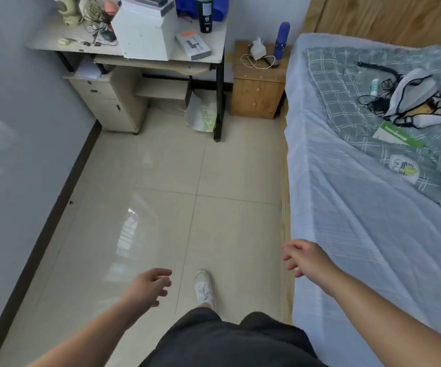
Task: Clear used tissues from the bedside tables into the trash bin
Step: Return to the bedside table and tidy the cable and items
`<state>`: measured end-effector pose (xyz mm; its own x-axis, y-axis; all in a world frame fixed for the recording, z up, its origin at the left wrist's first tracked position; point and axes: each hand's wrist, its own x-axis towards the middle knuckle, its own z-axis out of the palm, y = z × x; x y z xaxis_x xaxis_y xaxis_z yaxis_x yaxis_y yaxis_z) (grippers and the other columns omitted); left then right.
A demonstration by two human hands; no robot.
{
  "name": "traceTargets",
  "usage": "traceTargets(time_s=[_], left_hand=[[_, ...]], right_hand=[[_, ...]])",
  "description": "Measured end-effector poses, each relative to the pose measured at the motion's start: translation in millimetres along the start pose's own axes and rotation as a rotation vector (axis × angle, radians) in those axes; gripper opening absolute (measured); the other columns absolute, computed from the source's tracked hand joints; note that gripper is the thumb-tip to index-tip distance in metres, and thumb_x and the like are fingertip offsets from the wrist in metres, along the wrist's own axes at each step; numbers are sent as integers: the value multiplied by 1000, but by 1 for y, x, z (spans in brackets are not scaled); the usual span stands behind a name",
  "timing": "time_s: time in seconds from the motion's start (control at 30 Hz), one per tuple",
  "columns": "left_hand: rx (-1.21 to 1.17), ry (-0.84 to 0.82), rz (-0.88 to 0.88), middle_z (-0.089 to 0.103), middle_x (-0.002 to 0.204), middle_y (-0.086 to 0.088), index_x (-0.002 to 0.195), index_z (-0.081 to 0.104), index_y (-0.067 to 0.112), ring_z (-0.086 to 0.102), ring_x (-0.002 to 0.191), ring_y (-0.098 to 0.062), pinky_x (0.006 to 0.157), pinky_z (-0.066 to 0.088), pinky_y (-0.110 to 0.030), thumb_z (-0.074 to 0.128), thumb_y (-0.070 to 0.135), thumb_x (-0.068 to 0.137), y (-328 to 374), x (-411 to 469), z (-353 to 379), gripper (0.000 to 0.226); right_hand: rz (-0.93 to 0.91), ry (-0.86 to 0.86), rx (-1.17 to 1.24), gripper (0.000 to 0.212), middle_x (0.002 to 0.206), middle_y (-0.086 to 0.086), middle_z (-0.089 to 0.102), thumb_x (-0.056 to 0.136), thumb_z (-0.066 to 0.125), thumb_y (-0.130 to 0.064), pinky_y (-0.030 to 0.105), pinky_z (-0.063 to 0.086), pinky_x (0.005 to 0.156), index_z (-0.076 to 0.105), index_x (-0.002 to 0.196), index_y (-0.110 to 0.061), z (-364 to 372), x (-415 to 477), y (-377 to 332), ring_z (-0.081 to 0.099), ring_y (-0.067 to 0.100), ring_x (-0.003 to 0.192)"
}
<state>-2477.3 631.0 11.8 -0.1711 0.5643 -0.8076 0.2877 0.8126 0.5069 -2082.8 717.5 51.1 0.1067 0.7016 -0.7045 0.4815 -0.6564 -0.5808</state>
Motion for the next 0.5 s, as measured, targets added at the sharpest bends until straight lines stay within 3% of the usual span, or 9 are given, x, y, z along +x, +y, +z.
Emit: traceTargets(time_s=[0.27, 0.5], left_hand=[[102, -101, 179, 79, 104, 1, 112, 75, 30, 75, 97, -23, 75, 58, -34, 63, 18, 100, 210, 94, -28, 21], [112, -104, 186, 79, 109, -2, 118, 74, 27, 76, 100, -23, 76, 60, -35, 67, 15, 98, 338, 172, -16, 24]], right_hand=[[208, 46, -68, 18, 104, -2, 71, 100, 55, -28, 28, 52, 63, 65, 114, -30, -49, 40, 15, 73, 17, 82], [285, 61, 10, 27, 106, 0, 70, 95, 60, -20, 26, 54, 60, 64, 120, -28, -104, 154, -23, 74, 20, 83]])
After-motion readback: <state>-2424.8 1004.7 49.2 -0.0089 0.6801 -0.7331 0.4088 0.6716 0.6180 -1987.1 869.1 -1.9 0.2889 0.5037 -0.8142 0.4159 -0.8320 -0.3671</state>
